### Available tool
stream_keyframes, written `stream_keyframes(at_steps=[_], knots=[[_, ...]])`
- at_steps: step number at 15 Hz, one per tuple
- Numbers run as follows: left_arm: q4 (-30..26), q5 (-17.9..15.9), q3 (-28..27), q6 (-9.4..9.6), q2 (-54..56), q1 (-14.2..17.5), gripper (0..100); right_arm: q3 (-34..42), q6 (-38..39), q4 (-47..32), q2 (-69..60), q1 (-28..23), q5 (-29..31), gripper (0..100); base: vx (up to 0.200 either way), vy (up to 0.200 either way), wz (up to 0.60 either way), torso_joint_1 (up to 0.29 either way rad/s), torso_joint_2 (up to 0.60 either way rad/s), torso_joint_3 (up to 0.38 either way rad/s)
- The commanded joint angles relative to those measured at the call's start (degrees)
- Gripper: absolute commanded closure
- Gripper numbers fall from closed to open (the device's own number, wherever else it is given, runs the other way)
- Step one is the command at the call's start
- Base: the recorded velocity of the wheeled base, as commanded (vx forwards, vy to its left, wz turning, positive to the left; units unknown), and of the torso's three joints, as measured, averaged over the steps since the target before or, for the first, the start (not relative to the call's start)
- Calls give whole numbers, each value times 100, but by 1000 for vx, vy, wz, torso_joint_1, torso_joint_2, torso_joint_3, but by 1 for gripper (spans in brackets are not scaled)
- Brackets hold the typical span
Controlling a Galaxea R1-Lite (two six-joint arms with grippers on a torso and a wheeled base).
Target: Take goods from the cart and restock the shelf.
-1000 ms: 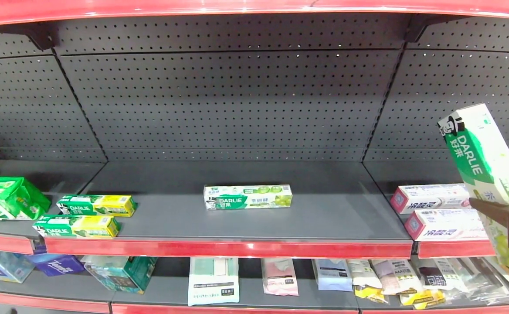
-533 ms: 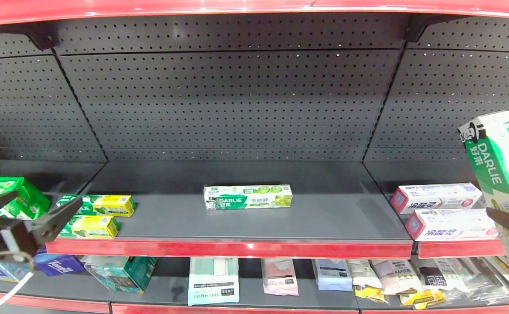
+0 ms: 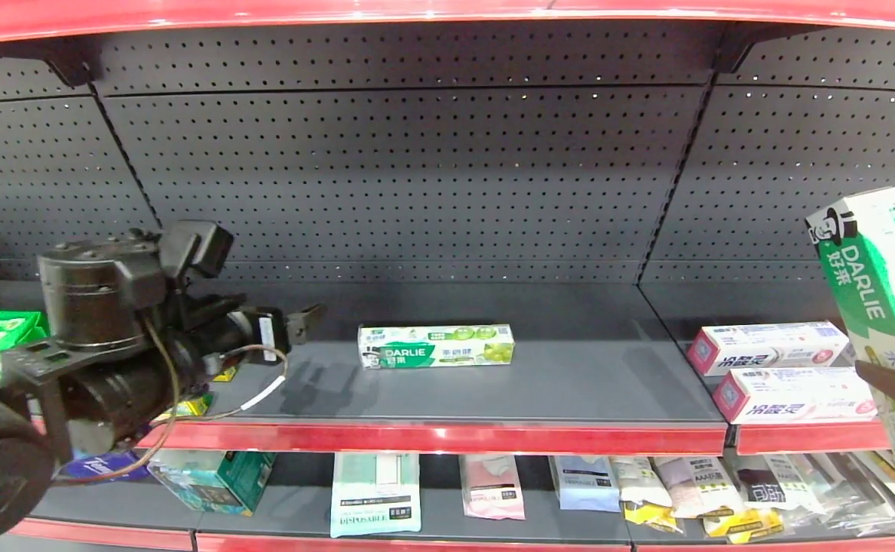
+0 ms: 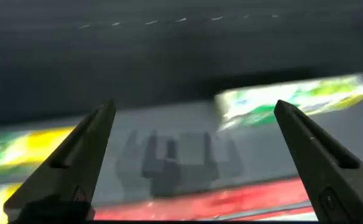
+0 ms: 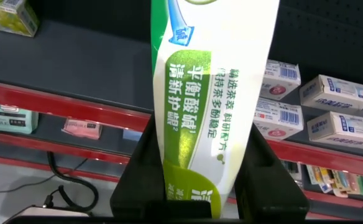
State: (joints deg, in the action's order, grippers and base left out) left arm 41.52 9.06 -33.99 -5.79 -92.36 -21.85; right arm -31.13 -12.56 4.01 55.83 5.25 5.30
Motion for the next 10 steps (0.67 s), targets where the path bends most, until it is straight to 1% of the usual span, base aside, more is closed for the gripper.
stream_keyframes(at_steps=[1, 3, 4, 5, 6, 8, 10], knots=[[-4, 184, -794, -63, -1092, -312, 0, -15, -1, 3, 42, 2, -3, 100, 0, 0, 0, 0, 0, 0], [-250, 246, -1347, -115, -1549, -479, 0, -15, -1, 3, 42, 2, -56, 100, 0, 0, 0, 0, 0, 0], [-338, 246, -1470, -177, -1636, -531, 0, -15, -1, 3, 42, 2, -56, 100, 0, 0, 0, 0, 0, 0], [-575, 413, -1954, -511, -1927, -689, 0, -15, -10, 3, 59, 2, -56, 100, 0, 0, 0, 0, 0, 0], [-777, 553, -2279, -704, -2111, -769, 0, -15, -10, 3, 68, 2, -56, 100, 0, 0, 0, 0, 0, 0], [-1094, 606, -2534, -792, -2208, -865, 0, -15, -10, 3, 86, 2, -56, 100, 0, 0, 0, 0, 0, 0], [-1313, 650, -3026, -950, -2551, -874, 0, -15, -10, -6, 112, 2, -56, 100, 0, 0, 0, 0, 0, 0]])
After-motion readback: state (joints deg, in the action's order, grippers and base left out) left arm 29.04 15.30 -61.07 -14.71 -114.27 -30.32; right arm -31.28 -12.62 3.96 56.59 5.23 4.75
